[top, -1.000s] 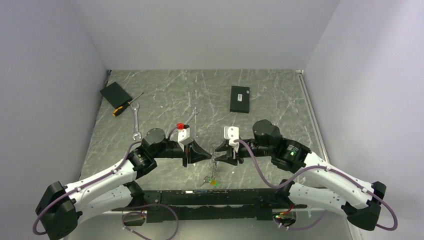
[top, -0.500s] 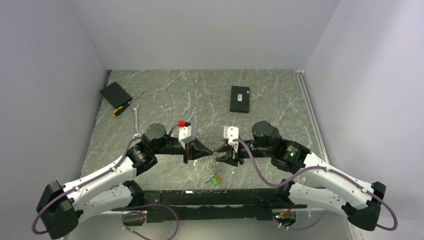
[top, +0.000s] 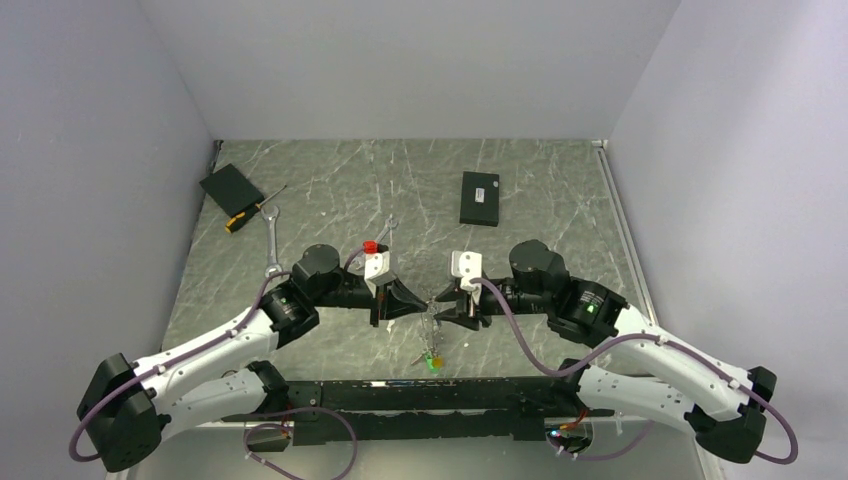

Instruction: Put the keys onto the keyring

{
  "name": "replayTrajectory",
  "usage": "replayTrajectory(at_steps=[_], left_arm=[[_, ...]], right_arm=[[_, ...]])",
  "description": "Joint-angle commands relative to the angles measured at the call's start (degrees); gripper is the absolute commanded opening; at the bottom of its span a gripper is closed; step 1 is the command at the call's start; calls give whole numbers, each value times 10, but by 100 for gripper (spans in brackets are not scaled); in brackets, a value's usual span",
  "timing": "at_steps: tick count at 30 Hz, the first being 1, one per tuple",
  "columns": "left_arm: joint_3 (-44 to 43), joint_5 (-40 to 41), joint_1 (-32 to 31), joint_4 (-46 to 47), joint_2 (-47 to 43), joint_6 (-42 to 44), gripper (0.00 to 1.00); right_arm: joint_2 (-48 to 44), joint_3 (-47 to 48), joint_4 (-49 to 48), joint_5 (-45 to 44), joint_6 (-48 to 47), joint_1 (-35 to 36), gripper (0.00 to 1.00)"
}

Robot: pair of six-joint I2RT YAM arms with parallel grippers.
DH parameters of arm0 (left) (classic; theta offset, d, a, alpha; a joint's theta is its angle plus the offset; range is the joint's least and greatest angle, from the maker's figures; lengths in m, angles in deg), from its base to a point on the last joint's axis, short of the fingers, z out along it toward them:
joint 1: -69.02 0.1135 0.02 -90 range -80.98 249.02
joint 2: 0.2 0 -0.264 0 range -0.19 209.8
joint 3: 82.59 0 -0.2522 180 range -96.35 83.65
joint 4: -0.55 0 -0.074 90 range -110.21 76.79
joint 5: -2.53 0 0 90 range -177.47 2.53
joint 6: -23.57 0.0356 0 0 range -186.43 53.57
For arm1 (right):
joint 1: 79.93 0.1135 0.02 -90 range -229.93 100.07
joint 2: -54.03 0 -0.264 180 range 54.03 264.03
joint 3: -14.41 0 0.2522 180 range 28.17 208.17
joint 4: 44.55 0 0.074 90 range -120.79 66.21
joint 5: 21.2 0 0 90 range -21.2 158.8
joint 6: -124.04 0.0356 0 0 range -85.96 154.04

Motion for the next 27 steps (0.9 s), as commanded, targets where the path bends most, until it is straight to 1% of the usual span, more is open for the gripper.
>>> replayTrajectory(at_steps=[1,14,19,27], left_arm=[[-31,-23,0,29,-2,12,0],[-30,-41,0,29,1,6,0],[-27,-38,0,30,-2,7,0],[-27,-40,0,32,-6,6,0]], right_arm=[[2,25,-10,6,-12,1,37],[49,43,-2,1,-54,1,30],[55,46,4,5,-57,1,25],[60,42,13,10,-61,1,24]])
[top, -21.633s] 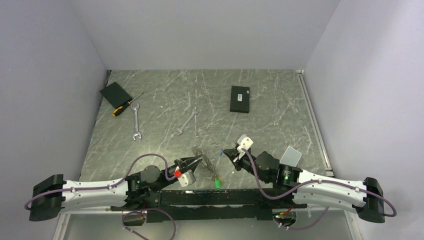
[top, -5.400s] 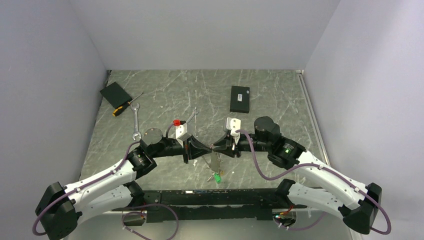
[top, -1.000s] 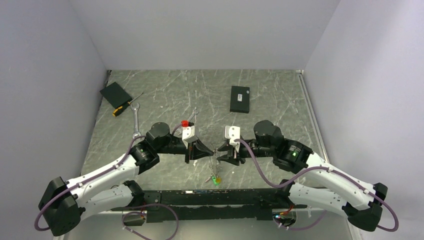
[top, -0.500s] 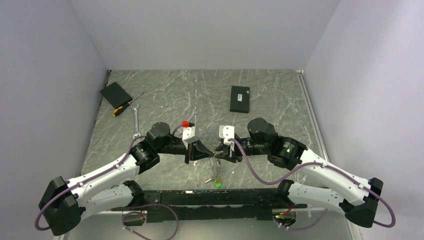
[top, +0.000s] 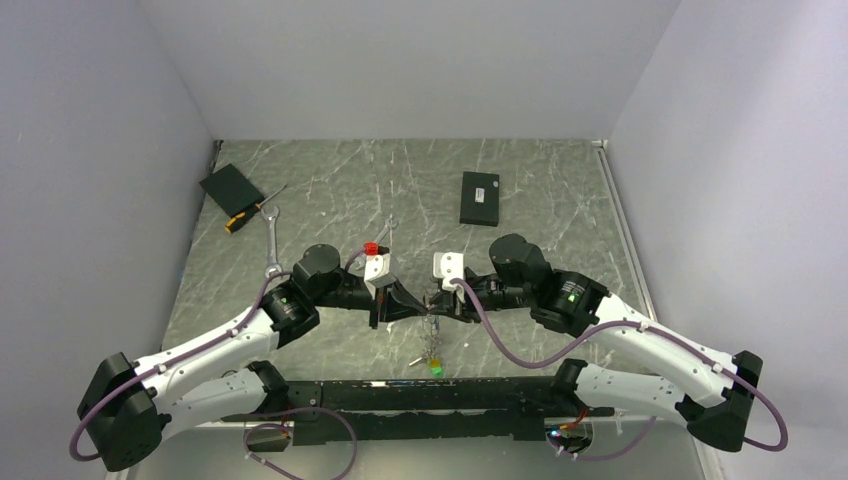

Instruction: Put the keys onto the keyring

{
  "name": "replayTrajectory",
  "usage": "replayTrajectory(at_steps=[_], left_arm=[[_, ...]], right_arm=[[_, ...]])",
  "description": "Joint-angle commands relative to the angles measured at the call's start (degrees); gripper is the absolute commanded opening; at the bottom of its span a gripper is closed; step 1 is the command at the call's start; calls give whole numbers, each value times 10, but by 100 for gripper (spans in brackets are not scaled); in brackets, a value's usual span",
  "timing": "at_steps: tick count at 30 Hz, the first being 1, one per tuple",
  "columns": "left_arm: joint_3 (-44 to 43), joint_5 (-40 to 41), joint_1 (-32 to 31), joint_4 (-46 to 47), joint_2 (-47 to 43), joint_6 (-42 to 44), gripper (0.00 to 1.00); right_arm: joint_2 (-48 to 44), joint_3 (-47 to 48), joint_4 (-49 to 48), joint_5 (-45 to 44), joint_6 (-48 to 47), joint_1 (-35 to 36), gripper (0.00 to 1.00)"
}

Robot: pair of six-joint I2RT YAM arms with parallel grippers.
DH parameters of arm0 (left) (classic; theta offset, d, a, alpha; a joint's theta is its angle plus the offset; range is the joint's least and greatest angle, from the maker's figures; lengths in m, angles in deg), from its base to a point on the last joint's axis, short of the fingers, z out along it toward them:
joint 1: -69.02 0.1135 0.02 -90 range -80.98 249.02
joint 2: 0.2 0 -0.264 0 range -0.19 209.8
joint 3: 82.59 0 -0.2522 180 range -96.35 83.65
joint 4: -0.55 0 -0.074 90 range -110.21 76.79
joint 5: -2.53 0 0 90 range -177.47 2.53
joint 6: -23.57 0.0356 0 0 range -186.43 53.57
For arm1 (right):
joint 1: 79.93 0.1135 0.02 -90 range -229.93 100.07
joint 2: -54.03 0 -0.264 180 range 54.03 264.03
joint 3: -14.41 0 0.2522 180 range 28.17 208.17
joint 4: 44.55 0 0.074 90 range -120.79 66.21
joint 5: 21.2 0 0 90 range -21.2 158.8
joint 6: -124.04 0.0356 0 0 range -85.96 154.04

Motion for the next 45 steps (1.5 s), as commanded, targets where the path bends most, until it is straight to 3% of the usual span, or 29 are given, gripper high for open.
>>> replayTrajectory(at_steps=[1,4,13,19,20,24,28,31,37,45], left_arm=[[-27,-16,0,32,-10,6,0],[-26,-15,0,33,-11,6,0],[-26,-15,0,32,-4,7,0],[-33,1,0,17,0,8,1],[-36,5,0,11,2,8,5],[-48,23,0,-17,9,4,40],[-56,40,0,-41,10,3,65],[-62,54,0,-47,8,-1,72],[-82,106,-2,-64,33,-16,71],[-21,263,-44,58,62,5,75]], right_arm=[[1,20,0,10,-12,1,24],[0,18,-1,10,-13,1,23],[11,29,3,30,-14,2,0],[9,32,13,11,-8,2,0],[10,35,18,0,-6,2,0],[21,52,48,-63,8,2,0],[39,76,85,-138,29,2,0],[60,96,110,-194,53,2,0],[128,172,181,-328,133,0,0],[229,316,317,-392,218,-12,0]])
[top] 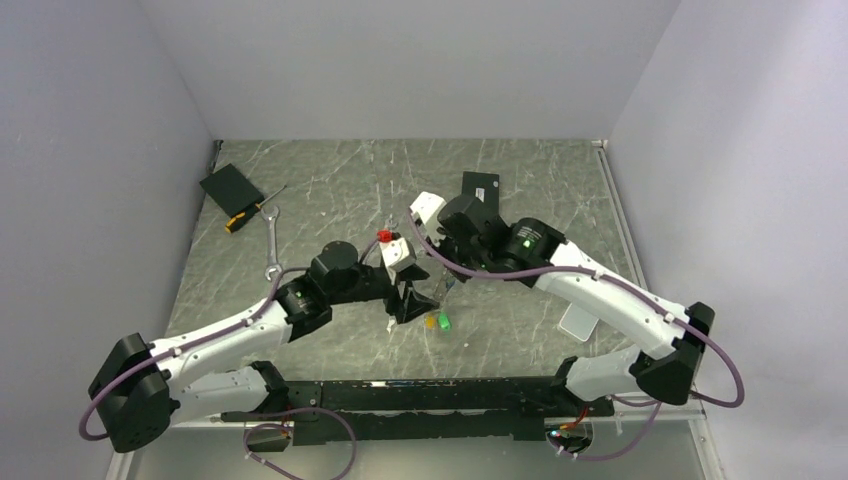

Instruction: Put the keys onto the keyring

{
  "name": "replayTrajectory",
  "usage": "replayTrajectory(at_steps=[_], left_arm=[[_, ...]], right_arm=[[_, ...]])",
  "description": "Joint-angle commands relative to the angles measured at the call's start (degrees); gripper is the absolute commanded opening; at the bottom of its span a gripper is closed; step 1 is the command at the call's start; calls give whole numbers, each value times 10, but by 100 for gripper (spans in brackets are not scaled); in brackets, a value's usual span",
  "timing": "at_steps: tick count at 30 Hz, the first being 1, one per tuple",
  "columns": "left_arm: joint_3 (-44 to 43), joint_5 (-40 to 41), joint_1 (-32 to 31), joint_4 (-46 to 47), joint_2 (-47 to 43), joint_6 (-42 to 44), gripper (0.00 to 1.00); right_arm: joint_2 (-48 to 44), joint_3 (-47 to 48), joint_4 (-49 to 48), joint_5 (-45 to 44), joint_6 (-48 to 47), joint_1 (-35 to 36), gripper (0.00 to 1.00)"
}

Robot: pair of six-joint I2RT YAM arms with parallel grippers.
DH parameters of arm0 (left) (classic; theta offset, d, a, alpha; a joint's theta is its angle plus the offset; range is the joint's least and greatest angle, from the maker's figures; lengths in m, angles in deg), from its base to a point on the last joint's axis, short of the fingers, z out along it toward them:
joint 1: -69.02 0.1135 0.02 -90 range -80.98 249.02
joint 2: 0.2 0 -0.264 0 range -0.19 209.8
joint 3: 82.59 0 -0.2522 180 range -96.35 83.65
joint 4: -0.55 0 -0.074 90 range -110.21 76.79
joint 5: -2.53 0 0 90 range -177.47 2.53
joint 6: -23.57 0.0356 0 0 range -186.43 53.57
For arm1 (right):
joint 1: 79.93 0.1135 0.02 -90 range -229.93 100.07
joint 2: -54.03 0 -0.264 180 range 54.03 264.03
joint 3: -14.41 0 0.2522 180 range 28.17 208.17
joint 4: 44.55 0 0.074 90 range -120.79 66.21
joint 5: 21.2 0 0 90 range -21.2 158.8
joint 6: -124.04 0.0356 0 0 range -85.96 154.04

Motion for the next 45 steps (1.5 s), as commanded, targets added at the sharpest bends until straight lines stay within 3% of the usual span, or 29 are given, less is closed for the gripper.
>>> replayTrajectory(at_steps=[1,6,10,14,16,22,28,32,35,40,45], left_arm=[[27,143,-25,88,11,28,75],[22,190,-36,122,47,49,73],[32,224,-64,206,92,90,72],[-3,258,-102,190,119,112,58],[-9,249,-123,204,125,129,55],[-21,388,-181,251,154,162,63],[-39,387,-187,205,128,203,75],[-64,427,-187,132,104,209,85],[-70,438,-187,134,104,217,91],[-48,443,-185,212,122,252,86],[-44,402,-154,219,124,260,81]], right_arm=[[34,91,94,-59,73,-15,0],[72,149,150,-27,125,-58,0],[76,150,142,32,129,-74,0],[81,159,154,26,148,-90,0],[88,165,162,7,174,-101,0],[96,172,166,14,225,-124,0],[94,168,159,44,249,-131,0],[85,158,149,46,249,-131,0],[79,152,138,66,249,-131,0],[71,150,132,87,248,-131,0],[54,150,123,103,243,-131,0]])
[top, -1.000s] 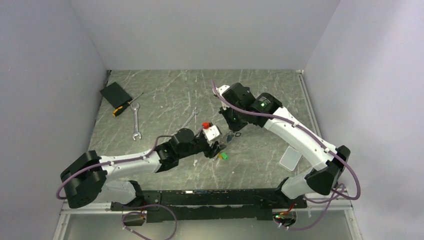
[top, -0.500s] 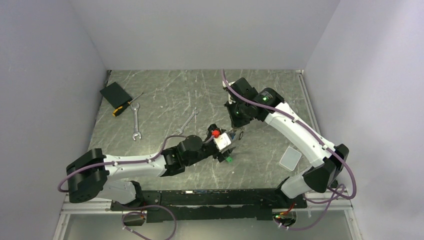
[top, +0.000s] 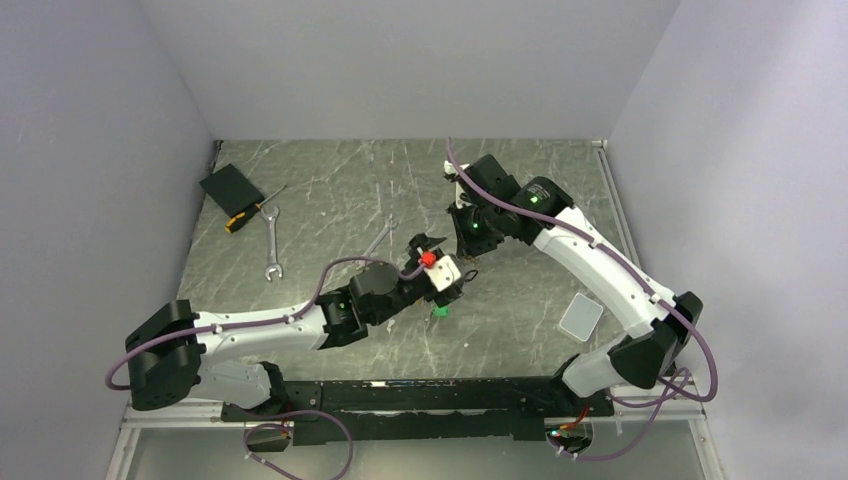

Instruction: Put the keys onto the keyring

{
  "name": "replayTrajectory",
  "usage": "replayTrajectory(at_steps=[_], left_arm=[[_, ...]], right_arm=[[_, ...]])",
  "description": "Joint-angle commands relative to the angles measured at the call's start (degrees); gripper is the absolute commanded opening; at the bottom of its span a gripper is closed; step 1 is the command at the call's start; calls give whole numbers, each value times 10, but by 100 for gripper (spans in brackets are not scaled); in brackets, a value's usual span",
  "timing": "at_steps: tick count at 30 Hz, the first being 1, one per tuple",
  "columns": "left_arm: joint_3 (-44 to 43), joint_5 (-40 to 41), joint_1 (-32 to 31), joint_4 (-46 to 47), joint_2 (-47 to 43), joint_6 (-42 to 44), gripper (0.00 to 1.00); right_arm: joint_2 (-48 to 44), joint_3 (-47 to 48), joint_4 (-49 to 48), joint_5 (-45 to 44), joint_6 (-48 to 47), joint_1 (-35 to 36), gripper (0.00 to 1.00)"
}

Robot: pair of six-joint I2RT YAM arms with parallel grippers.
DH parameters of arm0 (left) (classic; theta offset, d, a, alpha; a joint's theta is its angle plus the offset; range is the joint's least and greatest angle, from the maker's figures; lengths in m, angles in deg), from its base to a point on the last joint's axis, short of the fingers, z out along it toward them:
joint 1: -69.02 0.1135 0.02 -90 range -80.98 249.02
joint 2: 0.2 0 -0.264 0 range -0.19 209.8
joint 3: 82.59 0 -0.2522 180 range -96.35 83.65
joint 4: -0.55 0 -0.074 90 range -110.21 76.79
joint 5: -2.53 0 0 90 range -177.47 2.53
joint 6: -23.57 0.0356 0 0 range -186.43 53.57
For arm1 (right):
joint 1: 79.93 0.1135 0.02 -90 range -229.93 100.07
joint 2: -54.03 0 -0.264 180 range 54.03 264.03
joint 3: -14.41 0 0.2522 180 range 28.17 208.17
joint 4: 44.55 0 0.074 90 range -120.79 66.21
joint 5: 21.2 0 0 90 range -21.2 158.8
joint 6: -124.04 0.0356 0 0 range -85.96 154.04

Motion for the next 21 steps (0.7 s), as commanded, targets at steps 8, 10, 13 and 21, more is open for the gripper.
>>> replayTrajectory(at_steps=[8,10,13,21], left_arm=[[22,-122,97,53,-14,-25,73],[19,-149,102,48,-12,-25,73],[19,-164,103,60,-7,-28,72],[14,-168,103,68,-4,-27,62]], right_arm=[[-57,-1,-38,50,5,-3,0],[-61,-3,-41,57,7,-3,0],[-65,-9,-45,67,7,-3,0],[-72,-31,-56,81,10,-3,0]])
